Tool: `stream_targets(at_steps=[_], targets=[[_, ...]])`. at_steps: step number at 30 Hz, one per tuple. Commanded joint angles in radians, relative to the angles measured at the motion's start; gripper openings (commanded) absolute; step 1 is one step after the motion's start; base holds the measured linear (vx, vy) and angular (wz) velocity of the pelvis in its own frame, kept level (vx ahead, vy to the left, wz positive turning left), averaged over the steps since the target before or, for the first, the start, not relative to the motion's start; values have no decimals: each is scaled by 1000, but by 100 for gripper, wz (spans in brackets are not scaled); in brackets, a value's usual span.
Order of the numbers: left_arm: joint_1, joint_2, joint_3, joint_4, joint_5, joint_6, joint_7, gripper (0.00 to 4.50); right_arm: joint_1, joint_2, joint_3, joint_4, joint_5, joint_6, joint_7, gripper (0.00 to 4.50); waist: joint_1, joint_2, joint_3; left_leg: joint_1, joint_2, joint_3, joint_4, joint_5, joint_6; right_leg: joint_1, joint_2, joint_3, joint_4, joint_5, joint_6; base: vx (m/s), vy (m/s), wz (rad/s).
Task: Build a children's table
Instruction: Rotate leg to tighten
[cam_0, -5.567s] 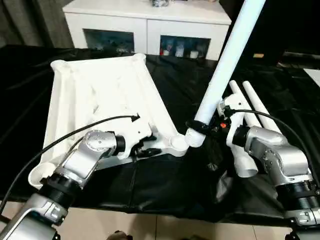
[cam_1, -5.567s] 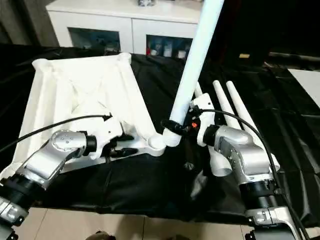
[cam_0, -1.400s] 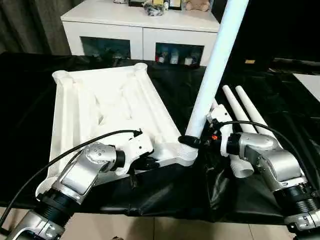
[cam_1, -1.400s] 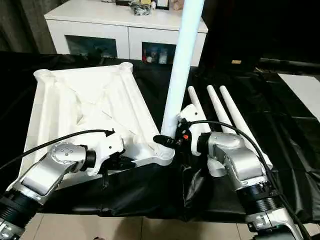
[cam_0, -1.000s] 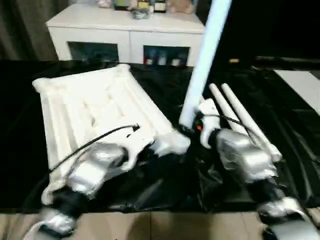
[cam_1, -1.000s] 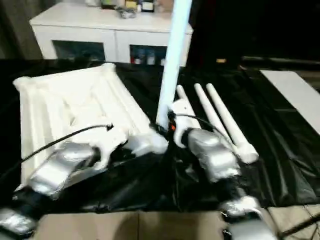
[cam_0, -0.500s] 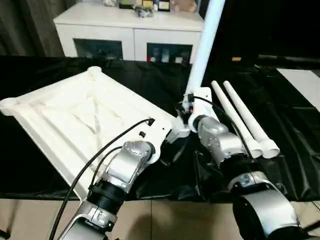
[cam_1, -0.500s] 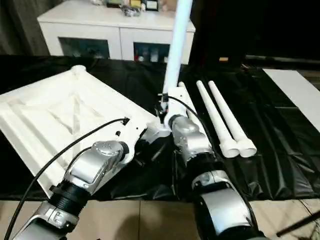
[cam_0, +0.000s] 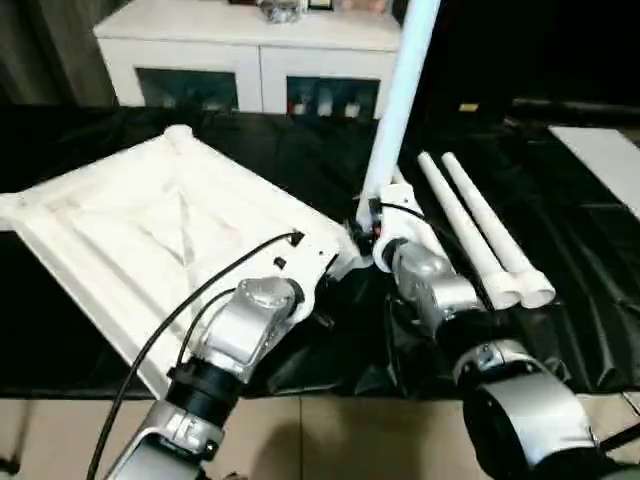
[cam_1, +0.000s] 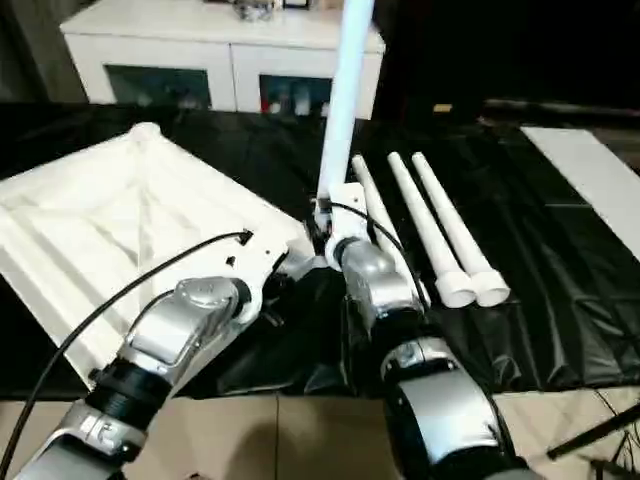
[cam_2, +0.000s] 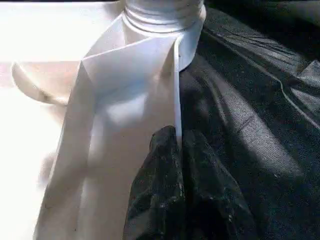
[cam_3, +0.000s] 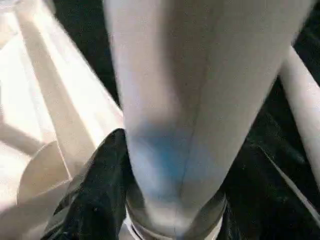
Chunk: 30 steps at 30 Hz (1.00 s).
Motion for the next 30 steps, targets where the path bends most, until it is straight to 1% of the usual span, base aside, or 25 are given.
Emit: stream_targets(at_steps=[1,2,3,4,5,6,7,8,9,10,11,12,13,14,15,16,18,19,20,21,22,24,26,27,30], targets=[[-20,33,4,-46,7,-43,-24,0,37,-32,20,-29,-7,-10,73,309,2,9,-45,13,53,-9,-98,-343,-8,23,-64,47,-85,-353,-159,0,0,0],[-17,43,0,-55,5,-51,-40,0,46,-44,24,-58,-3,-10,104,319,4,8,-48,9,52,-11,-96,-367,-13,23,-67,49,-90,-391,-140,0,0,0],[-17,44,0,-55,5,-51,-40,0,47,-45,24,-60,-2,-10,107,331,4,8,-48,9,52,-11,-96,-367,-13,23,-67,49,-90,-391,-140,0,0,0],[-14,52,-3,-64,4,-49,-50,0,56,-54,23,-87,4,-12,137,340,7,6,-57,7,54,-8,-93,-304,-6,27,-64,51,-79,-307,-152,0,0,0],[-8,70,-10,-78,1,-59,-75,0,74,-73,23,-137,13,-11,189,354,10,7,-65,2,55,-3,-86,-194,14,32,-62,51,-64,-163,-181,0,0,0],[-6,79,-15,-83,0,-67,-87,0,82,-81,24,-157,15,-11,208,362,14,10,-66,-1,54,4,-80,-118,40,33,-58,50,-53,-56,-210,59,-25,1],[-2,88,-16,-91,-4,-68,-101,0,96,-93,29,-194,21,-9,241,372,16,14,-65,-5,52,5,-79,-100,51,35,-57,50,-48,-18,-221,59,-18,-4],[1,103,-23,-97,-6,-83,-124,0,114,-107,34,-240,30,-3,271,380,18,10,-68,-9,49,12,-75,-81,67,40,-52,48,-43,40,-234,59,-18,-4],[5,116,-26,-104,-10,-85,-141,0,129,-119,37,-280,38,8,296,380,23,10,-71,-3,48,14,-70,-47,86,41,-51,50,-36,104,-247,60,-7,-4],[12,142,-35,-112,-14,-108,-179,0,150,-145,44,-339,47,20,339,393,24,10,-73,-4,48,15,-69,-25,98,43,-50,50,-33,132,-254,54,-1,-1],[18,161,-42,-118,-17,-126,-207,0,164,-164,49,-379,52,29,368,405,30,10,-71,-2,47,17,-66,-7,118,42,-47,49,-33,158,-256,54,-1,-1],[24,180,-46,-126,-23,-135,-236,0,177,-182,52,-413,59,39,395,414,29,10,-72,-1,49,18,-65,4,129,41,-49,49,-29,171,-265,0,0,0],[28,196,-50,-132,-27,-143,-259,0,189,-199,54,-447,68,54,425,419,31,10,-70,0,48,19,-66,0,133,41,-47,49,-32,160,-267,0,0,0],[36,222,-59,-141,-34,-174,-304,0,205,-228,66,-486,67,69,460,426,31,8,-70,1,50,20,-66,-8,134,41,-48,49,-32,148,-266,0,0,0],[36,222,-59,-141,-34,-174,-304,0,205,-228,66,-486,67,69,460,426,32,11,-66,4,54,21,-70,-38,124,38,-49,50,-36,87,-266,0,0,0],[51,277,-76,-160,-40,-215,-380,0,247,-293,87,-582,84,134,559,439,35,13,-64,10,55,23,-71,-77,116,35,-45,51,-42,34,-254,0,0,0],[62,306,-84,-176,-57,-240,-439,0,270,-330,96,-624,91,140,614,439,38,12,-61,9,57,22,-75,-102,100,36,-47,51,-44,-6,-245,0,0,0],[77,353,-102,-196,-71,-288,-522,0,311,-389,103,-686,124,158,709,439,42,14,-59,12,59,23,-77,-125,83,33,-49,53,-47,-40,-236,0,0,0],[80,379,-115,-196,-70,-317,-561,0,334,-428,111,-720,141,177,767,439,51,14,-56,16,61,23,-80,-152,73,30,-47,55,-51,-75,-221,0,0,0],[80,382,-116,-195,-70,-318,-563,0,337,-432,113,-724,143,180,773,439,53,15,-56,19,61,24,-81,-166,68,29,-46,54,-53,-88,-220,0,0,0],[79,386,-118,-194,-69,-320,-569,0,341,-439,116,-732,147,188,785,439,53,14,-53,20,61,25,-84,-197,53,26,-46,56,-55,-121,-219,0,0,0],[80,401,-119,-199,-81,-326,-604,0,363,-477,139,-765,146,198,845,439,51,13,-51,16,60,22,-87,-224,37,29,-48,57,-57,-163,-208,0,0,0],[77,402,-115,-201,-89,-326,-614,0,368,-490,155,-770,129,194,857,439,51,12,-51,21,60,23,-87,-249,19,23,-50,61,-62,-209,-193,0,0,0],[76,402,-114,-200,-90,-328,-617,0,366,-488,155,-766,123,194,852,439,51,10,-52,22,59,24,-86,-245,16,21,-50,63,-62,-208,-196,0,0,0],[73,401,-113,-195,-93,-338,-627,0,360,-481,153,-763,118,198,847,439,51,3,-54,17,56,27,-82,-215,23,23,-48,68,-58,-194,-195,0,0,0]])
